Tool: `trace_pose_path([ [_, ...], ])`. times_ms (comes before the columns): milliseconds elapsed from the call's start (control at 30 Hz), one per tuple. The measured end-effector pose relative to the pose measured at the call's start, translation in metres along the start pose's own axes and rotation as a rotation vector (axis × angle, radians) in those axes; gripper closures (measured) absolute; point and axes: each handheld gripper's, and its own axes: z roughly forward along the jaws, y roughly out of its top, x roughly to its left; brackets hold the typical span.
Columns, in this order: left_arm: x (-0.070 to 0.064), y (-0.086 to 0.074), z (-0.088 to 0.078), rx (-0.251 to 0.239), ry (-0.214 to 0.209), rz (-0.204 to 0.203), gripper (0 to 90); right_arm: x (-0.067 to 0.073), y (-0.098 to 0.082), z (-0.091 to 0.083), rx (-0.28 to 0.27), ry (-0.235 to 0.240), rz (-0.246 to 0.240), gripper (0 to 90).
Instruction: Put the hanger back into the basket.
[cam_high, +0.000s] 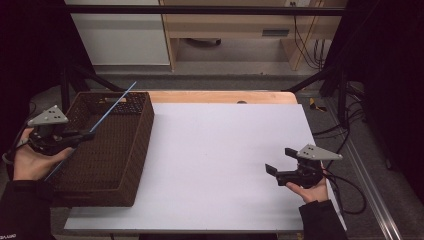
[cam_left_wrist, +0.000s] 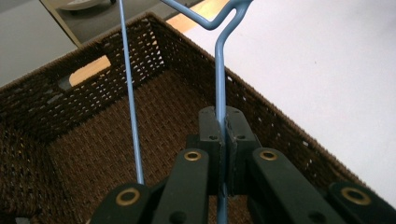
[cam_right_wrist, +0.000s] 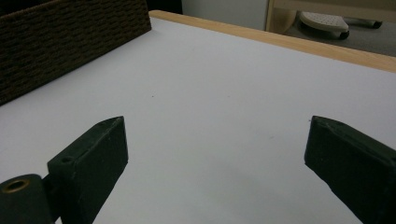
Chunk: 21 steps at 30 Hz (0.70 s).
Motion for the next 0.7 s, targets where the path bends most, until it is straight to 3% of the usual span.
trace_pose_path([
  [133,0.001,-0.006,0.003,0.020,-0.018,0.020,87.5,0.000,0.000,0.001,0.004,0.001,0.000,6.4],
  [533,0.011,-0.024,0.013,0.058,-0.039,0.009,87.4,0.000,0.000,0.001,0.009,-0.002,-0.002,6.5],
  [700,0.009,-0.029,0.020,0.073,-0.048,0.029,87.4,0.001,-0.001,0.003,0.012,0.000,-0.001,6.5],
])
